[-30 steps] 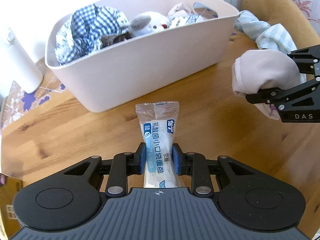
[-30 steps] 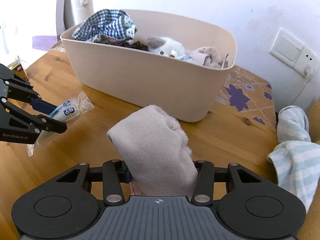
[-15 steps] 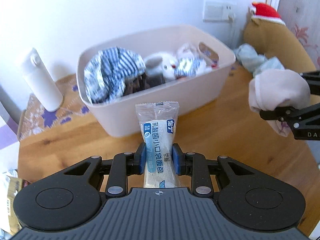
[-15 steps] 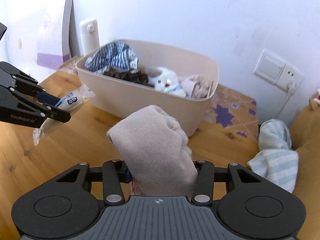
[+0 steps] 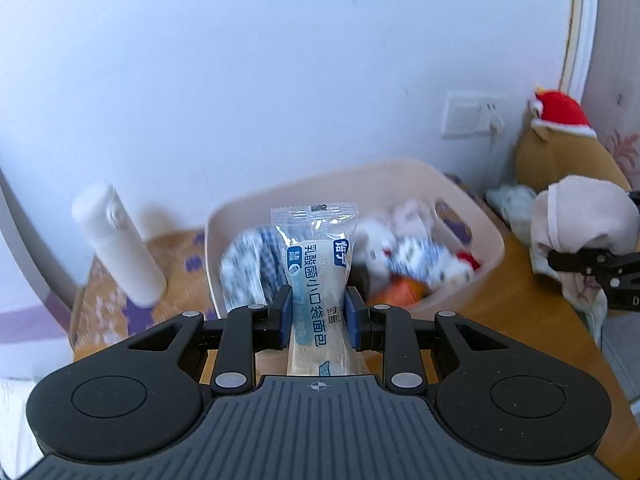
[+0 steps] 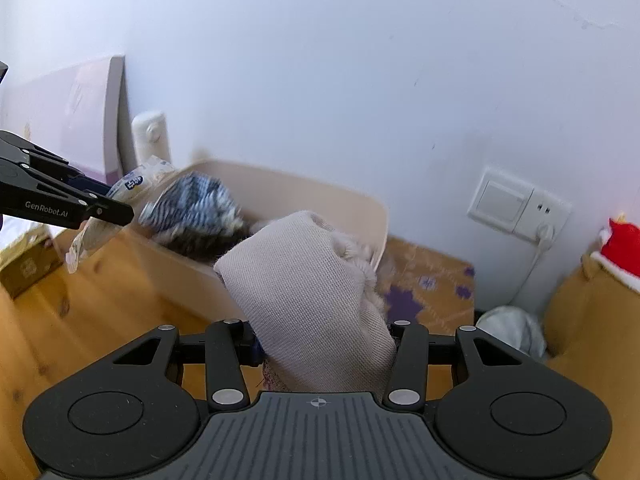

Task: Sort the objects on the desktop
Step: 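Lift the bread packet and socks and carry both over the basket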

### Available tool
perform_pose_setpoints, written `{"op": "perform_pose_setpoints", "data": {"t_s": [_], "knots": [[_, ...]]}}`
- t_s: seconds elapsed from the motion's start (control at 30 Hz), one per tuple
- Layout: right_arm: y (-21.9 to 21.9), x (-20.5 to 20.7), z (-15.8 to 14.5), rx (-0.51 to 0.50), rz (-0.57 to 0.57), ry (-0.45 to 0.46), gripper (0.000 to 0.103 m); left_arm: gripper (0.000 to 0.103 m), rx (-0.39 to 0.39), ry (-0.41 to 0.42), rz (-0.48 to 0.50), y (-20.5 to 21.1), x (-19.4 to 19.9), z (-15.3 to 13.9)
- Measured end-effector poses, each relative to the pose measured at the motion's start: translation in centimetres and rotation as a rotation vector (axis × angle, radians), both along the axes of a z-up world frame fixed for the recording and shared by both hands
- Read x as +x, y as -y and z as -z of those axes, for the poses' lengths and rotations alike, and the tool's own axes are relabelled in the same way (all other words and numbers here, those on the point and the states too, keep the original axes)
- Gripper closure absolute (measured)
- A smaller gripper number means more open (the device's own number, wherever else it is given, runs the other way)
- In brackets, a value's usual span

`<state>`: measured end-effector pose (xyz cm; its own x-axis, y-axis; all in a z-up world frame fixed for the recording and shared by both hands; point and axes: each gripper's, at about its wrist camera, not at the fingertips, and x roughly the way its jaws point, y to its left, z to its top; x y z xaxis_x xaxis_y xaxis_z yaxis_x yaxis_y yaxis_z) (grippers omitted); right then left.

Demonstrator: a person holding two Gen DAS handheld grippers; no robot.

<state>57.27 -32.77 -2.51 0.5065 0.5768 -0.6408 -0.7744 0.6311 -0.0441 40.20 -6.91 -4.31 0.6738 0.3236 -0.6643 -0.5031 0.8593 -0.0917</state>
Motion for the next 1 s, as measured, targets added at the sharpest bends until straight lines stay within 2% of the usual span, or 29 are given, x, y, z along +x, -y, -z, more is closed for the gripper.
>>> {"op": "perform_pose_setpoints", "data": {"t_s": [0.23, 0.47, 0.63, 0.73, 0.87, 1.0], "knots": [[-2.2, 3.2, -1.6, 0.037, 0.031, 0.042, 0.060, 0.076, 0.042, 0.061, 0.004, -2.5, 3.4, -2.2], [-5.4, 7.0, -1.9, 0.095, 0.086, 0.048, 0.060, 0.076, 0.063, 0.070, 0.046, -3.4, 7.3, -2.4], [-7.5, 9.2, -1.0, 0.091, 0.098, 0.038, 0.060, 0.076, 0.052, 0.031, 0.056, -4.1, 9.7, -0.8], [-8.6, 10.3, 0.0, 0.079, 0.089, -0.006, 0.060, 0.076, 0.046, -0.015, 0.025, -4.7, 10.9, 0.4], [-10.1, 11.4, 1.9, 0.024, 0.066, -0.041, 0.060, 0.076, -0.012, -0.054, 0.019, -5.9, 12.1, 2.3], [-11.1, 12.1, 3.6, -0.032, 0.048, -0.082, 0.060, 0.076, -0.021, -0.109, 0.043, -6.2, 12.7, 4.3]]}}
